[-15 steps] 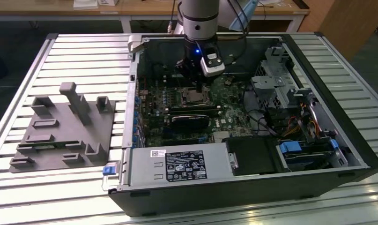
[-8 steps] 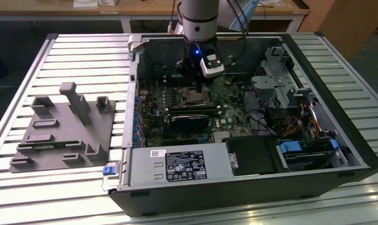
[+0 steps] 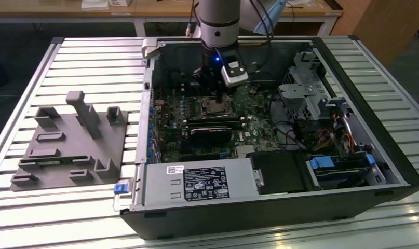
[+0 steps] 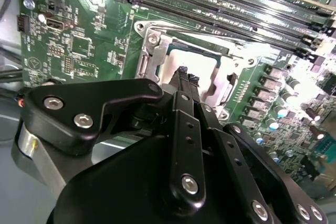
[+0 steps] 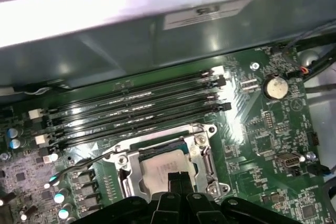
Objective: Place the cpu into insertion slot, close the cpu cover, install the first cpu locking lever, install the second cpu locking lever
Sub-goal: 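Close the cpu cover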
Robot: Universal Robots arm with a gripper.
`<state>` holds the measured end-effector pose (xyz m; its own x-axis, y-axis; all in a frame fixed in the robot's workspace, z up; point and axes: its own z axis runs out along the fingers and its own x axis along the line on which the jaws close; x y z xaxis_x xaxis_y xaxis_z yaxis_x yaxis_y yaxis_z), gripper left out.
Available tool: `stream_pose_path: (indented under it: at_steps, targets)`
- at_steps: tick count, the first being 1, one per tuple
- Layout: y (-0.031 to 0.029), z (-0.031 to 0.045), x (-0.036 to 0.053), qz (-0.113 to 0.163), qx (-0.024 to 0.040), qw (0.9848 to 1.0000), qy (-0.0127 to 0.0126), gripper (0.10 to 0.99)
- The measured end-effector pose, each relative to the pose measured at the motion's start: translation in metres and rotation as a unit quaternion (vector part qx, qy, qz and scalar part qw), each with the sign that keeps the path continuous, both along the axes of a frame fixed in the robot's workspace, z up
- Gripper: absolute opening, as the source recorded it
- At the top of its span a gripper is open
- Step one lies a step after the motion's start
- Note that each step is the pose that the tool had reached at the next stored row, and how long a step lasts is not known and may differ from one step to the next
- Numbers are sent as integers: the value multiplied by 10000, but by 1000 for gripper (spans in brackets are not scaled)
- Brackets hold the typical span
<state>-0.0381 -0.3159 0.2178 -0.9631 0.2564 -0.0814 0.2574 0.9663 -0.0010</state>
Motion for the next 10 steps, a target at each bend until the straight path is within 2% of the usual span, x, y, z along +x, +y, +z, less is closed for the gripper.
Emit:
stream_pose_path:
  at_steps: [10]
  targets:
    - [0, -33, -140, 182, 7, 9998, 0, 106]
